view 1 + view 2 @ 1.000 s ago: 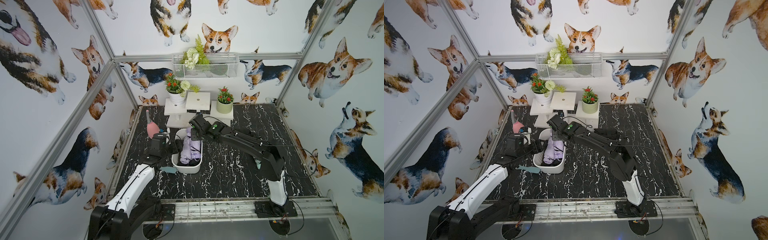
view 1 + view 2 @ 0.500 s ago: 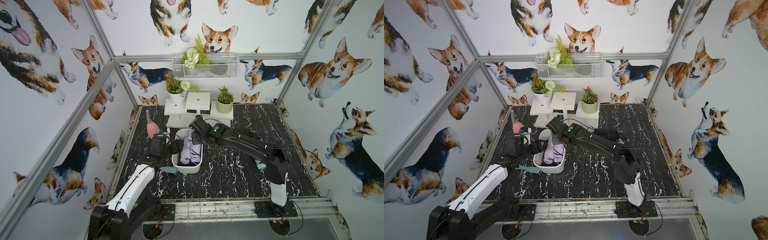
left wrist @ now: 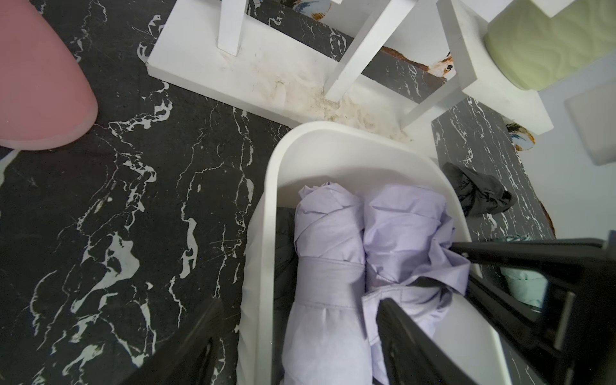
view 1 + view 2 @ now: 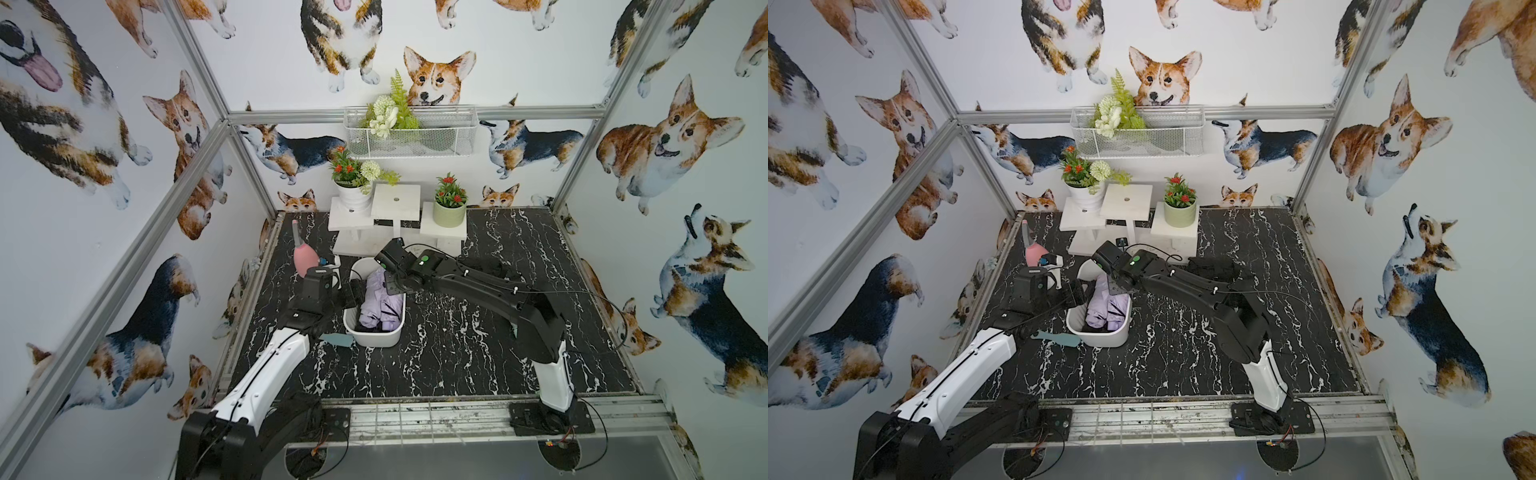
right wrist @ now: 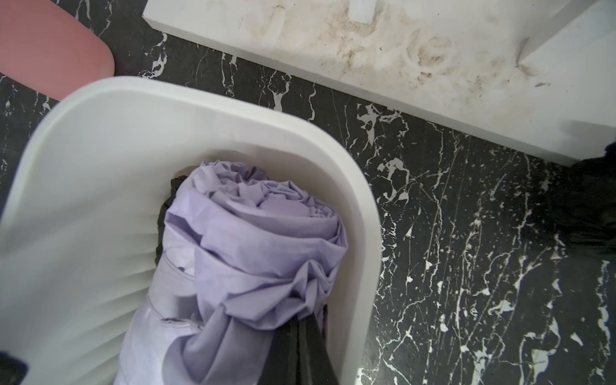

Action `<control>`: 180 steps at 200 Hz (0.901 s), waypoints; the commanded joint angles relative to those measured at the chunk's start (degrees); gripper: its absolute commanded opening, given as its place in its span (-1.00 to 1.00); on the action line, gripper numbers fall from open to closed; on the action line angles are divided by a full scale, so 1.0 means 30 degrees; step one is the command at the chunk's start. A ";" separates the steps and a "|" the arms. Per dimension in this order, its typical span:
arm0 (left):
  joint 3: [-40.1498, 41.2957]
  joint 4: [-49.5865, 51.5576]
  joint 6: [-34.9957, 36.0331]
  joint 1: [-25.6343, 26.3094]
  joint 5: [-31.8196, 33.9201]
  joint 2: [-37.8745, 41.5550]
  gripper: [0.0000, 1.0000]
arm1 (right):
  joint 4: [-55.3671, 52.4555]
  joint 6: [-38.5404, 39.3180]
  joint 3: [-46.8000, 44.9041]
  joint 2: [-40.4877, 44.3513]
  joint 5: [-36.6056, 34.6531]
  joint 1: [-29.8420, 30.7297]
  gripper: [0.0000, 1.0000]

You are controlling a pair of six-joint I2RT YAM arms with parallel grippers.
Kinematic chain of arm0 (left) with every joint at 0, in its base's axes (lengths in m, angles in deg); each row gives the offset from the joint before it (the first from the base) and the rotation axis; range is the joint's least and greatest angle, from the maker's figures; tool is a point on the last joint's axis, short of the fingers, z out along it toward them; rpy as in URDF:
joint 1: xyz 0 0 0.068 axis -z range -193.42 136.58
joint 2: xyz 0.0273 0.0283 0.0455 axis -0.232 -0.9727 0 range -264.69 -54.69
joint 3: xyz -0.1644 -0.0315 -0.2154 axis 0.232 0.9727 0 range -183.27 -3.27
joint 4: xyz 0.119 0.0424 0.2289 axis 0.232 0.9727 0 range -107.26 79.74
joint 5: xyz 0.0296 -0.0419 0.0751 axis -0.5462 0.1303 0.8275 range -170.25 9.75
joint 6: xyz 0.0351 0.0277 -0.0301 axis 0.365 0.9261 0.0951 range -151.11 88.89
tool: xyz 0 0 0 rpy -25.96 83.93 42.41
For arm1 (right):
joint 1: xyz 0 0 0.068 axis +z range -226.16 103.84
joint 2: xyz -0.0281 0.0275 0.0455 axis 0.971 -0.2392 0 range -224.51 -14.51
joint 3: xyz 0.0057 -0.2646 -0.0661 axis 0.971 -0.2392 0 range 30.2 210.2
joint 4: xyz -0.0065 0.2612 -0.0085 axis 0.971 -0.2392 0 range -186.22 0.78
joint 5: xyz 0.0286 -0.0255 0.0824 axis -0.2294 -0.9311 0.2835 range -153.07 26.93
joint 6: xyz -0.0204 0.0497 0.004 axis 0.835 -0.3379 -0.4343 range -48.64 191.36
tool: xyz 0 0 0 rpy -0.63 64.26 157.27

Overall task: Put the umbrella into the storage box
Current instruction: Place the umbrella in the storage box, then pick up the umbrella from the center of the board.

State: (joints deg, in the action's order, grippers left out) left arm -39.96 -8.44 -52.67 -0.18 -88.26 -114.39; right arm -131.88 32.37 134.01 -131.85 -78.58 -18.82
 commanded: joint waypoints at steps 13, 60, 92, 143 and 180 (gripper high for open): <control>-0.0076 -0.0069 0.0233 0.0012 -0.0025 0.0008 0.56 | -0.0489 0.0243 0.0646 -0.0395 0.0944 -0.0133 -1.00; -0.0090 -0.0069 0.0225 0.0008 -0.0026 -0.0021 0.56 | -0.0577 0.0678 0.1080 0.1158 0.0120 0.0400 -0.42; -0.0025 0.0016 0.0259 0.0008 0.0023 0.0085 0.56 | -0.0210 0.0690 0.0117 0.2312 0.0068 0.0685 -0.35; -0.0076 0.0129 0.0445 0.0052 0.0052 0.0096 0.56 | 0.0792 0.1431 -0.5387 0.7414 0.0508 -0.0309 0.15; -0.0159 0.0305 0.0751 0.0215 0.0055 0.0133 0.57 | -0.0247 0.2543 -0.9942 1.1511 0.1674 -0.3372 0.18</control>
State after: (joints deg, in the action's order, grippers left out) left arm -39.96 -7.78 -51.58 0.19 -88.13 -114.17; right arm -130.28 36.88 109.82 -102.52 -75.72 -24.39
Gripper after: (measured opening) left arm 0.786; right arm 0.583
